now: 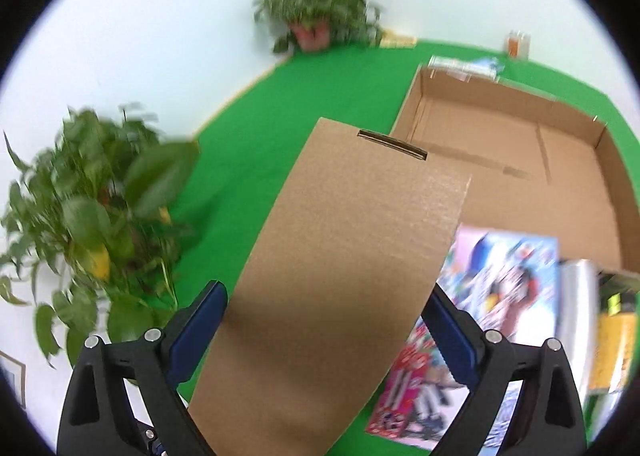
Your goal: Organize rigid objects
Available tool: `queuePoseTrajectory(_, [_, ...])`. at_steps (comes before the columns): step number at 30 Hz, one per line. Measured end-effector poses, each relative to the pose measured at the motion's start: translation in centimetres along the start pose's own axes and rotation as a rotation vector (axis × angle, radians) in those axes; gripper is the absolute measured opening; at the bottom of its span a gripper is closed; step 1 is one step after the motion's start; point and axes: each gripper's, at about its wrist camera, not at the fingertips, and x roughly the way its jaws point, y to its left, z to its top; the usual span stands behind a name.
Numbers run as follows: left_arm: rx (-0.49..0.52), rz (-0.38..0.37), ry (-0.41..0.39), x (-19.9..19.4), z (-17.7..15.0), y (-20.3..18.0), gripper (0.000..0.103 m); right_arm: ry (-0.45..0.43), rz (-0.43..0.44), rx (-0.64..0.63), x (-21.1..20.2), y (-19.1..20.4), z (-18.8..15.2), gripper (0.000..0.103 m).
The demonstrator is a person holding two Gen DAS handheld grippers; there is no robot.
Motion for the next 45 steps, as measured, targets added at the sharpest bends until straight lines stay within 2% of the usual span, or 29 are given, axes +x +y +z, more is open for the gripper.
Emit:
queuePoseTrajectory(4, [0.036, -0.008, -0.01, 1.3, 2.5, -1.3, 0.078, -0.077, -0.028, 0.018, -1.4, -0.7, 0.9, 0.095])
queuePoseTrajectory(9, [0.049, -0.024, -0.003, 3.5, 5.3, -2.3, 0.078, -0.114, -0.06, 0.051, -1.8, -2.2, 1.8, 0.094])
queuePoseTrajectory(14, [0.033, -0.048, -0.006, 5.4, 7.9, -2.6, 0.078, -0.122, -0.066, 0.081, -1.1, -3.1, 3.8, 0.093])
queuePoseTrajectory(17, [0.01, -0.062, 0.003, 6.9, 9.8, -2.1, 0.078, -0.117, -0.072, 0.082, -0.5, -3.9, 6.1, 0.093])
queuePoseTrajectory(20, [-0.061, -0.1, 0.024, 9.0, 12.6, -0.6, 0.077, -0.083, -0.046, 0.092, 0.8, -4.6, 8.8, 0.091])
queuePoseTrajectory(21, [-0.115, -0.1, 0.037, 10.0, 13.8, 0.4, 0.077, -0.06, -0.026, 0.1, 1.4, -4.9, 9.6, 0.081])
queuePoseTrajectory(22, [-0.141, -0.092, 0.038, 10.7, 14.9, 0.9, 0.077, -0.026, -0.005, 0.109, 2.1, -5.2, 10.2, 0.067])
queuePoseTrajectory(24, [-0.165, -0.08, 0.033, 12.4, 17.0, 2.1, 0.076, 0.051, 0.045, 0.104, 4.3, -5.4, 11.0, 0.06])
queuePoseTrajectory(27, [-0.117, -0.086, 0.064, 14.9, 19.1, 1.3, 0.076, 0.139, 0.071, 0.154, 7.5, -7.1, 11.8, 0.054])
queuePoseTrajectory(29, [-0.131, -0.135, 0.12, 17.1, 19.7, 0.8, 0.076, 0.173, 0.15, 0.222, 9.3, -9.4, 12.0, 0.049])
queuePoseTrajectory(30, [-0.128, -0.143, 0.13, 17.8, 20.1, 0.2, 0.076, 0.157, 0.149, 0.221, 9.6, -10.0, 12.1, 0.048])
queuePoseTrajectory(33, [-0.114, -0.153, 0.151, 18.9, 20.7, -1.0, 0.077, 0.17, 0.185, 0.243, 10.1, -11.4, 12.3, 0.048])
queuePoseTrajectory(37, [-0.103, -0.172, 0.218, 19.8, 20.1, -2.9, 0.077, 0.222, 0.249, 0.287, 10.7, -13.3, 12.1, 0.046])
queuePoseTrajectory(39, [-0.103, -0.168, 0.214, 19.7, 18.7, -3.4, 0.077, 0.244, 0.281, 0.313, 10.8, -13.9, 11.8, 0.046])
queuePoseTrajectory(43, [-0.133, -0.181, 0.224, 19.1, 16.2, -3.0, 0.077, 0.233, 0.328, 0.356, 9.3, -14.4, 10.5, 0.048])
queuePoseTrajectory(44, [-0.14, -0.182, 0.227, 19.5, 15.5, -1.8, 0.077, 0.239, 0.317, 0.37, 8.9, -14.5, 9.9, 0.056])
queuePoseTrajectory(45, [-0.149, -0.188, 0.233, 19.3, 15.3, -1.5, 0.077, 0.272, 0.299, 0.385, 8.9, -14.5, 9.2, 0.081])
